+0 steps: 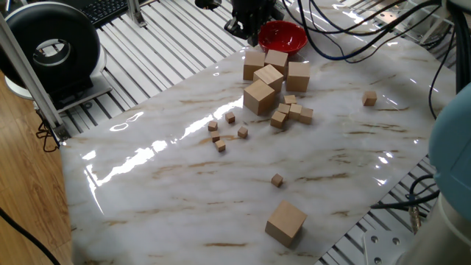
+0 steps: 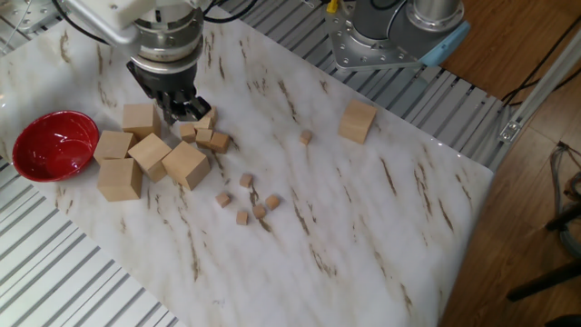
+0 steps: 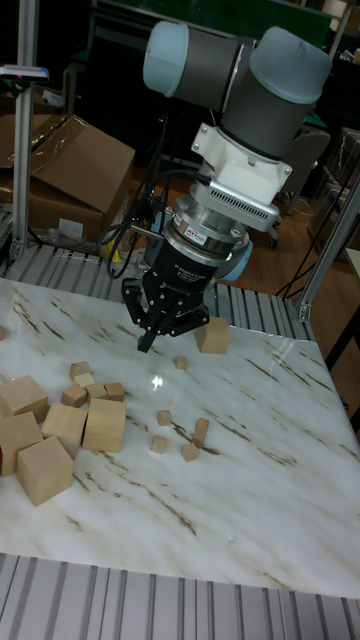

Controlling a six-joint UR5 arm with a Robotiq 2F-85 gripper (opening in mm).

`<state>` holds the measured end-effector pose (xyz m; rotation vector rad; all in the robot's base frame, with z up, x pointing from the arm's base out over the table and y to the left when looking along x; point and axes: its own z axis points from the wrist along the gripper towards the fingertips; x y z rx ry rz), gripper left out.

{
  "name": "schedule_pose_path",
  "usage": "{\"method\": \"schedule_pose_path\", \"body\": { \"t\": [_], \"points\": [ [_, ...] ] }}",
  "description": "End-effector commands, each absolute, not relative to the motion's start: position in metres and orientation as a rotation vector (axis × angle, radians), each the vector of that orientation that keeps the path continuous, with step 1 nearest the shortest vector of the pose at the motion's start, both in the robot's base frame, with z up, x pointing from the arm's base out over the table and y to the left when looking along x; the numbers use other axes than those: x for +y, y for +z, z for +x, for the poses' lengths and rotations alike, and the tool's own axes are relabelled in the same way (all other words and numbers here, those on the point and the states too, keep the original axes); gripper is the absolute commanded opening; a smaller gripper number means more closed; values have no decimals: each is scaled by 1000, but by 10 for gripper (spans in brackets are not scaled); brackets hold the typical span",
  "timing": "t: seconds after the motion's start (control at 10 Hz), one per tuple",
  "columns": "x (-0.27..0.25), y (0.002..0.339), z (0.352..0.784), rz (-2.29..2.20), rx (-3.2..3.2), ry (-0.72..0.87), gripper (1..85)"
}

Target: Stack the blocks in a vertical line of five

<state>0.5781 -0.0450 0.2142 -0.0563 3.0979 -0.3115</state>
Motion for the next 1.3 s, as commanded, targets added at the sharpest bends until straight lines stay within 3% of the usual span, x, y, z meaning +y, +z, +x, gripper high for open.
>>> {"method": "schedule_pose_path", "body": {
  "t": [0.0, 0.5, 0.9, 1.2],
  "points": [
    [-44, 212, 578, -79, 3107, -301, 10],
    [-45, 199, 578, -38, 3107, -243, 10],
    [-2, 202, 571, 316, 3122, -5, 10],
    [14, 199, 574, 560, 3095, 63, 10]
  ]
}}
